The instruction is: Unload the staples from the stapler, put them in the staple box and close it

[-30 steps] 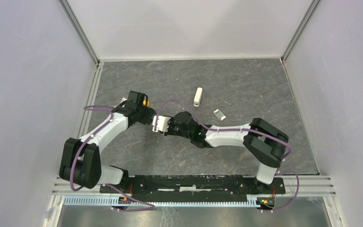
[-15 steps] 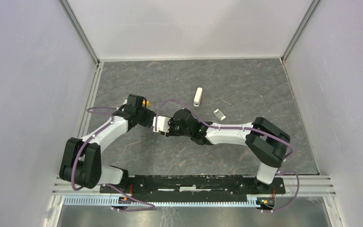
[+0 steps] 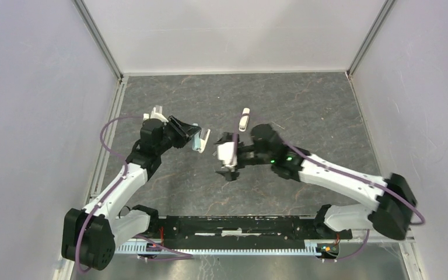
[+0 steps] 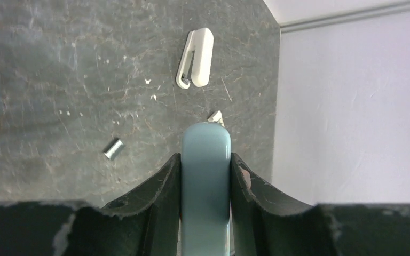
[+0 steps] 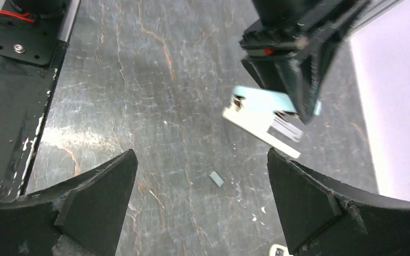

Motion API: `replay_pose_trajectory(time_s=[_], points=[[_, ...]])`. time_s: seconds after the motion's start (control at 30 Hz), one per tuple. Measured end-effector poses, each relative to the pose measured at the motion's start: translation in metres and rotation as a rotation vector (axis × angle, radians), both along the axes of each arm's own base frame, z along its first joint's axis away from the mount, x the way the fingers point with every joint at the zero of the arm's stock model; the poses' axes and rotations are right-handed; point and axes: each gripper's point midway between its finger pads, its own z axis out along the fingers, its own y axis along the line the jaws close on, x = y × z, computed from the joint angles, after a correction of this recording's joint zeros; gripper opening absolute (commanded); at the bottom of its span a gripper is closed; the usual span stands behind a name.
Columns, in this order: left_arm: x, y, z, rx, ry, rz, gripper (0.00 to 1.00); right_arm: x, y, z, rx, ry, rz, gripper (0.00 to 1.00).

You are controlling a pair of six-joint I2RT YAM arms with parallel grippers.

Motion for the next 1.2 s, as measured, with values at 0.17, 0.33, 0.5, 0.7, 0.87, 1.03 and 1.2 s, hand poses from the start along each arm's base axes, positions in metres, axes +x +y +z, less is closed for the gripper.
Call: replay_pose_trajectory(time_s=[0.17, 0.33, 0.5, 0.7, 0.87, 1.03, 1.2], points=[[0.004, -0.001, 0.014, 0.206, -0.178, -0.126, 0.02, 0.021, -0.064, 0.024, 0.114, 0.012, -0.049, 0.98], [0.029, -0.014, 0.038, 0.475, -0.372, -0.237, 0.02, 0.05, -0.106, 0.009, 0.129, 0.091, -0.147, 0.98], [0.085, -0.031, 0.03, 0.735, -0.499, -0.352, 0.02, 0.045, -0.104, 0.005, 0.139, 0.138, -0.108, 0.98], [0.152, -0.031, -0.038, 1.042, -0.475, -0.48, 0.02, 0.048, -0.104, -0.008, 0.121, 0.182, -0.111, 0.98], [0.18, -0.021, -0.094, 1.226, -0.418, -0.564, 0.05, 0.052, -0.108, -0.008, 0.123, 0.181, -0.121, 0.98], [0.208, -0.02, -0.114, 1.331, -0.404, -0.617, 0.21, 0.054, -0.108, -0.011, 0.117, 0.185, -0.124, 0.98], [0.222, -0.012, -0.122, 1.421, -0.395, -0.623, 0.43, 0.053, -0.109, -0.032, 0.072, 0.245, -0.128, 0.98]])
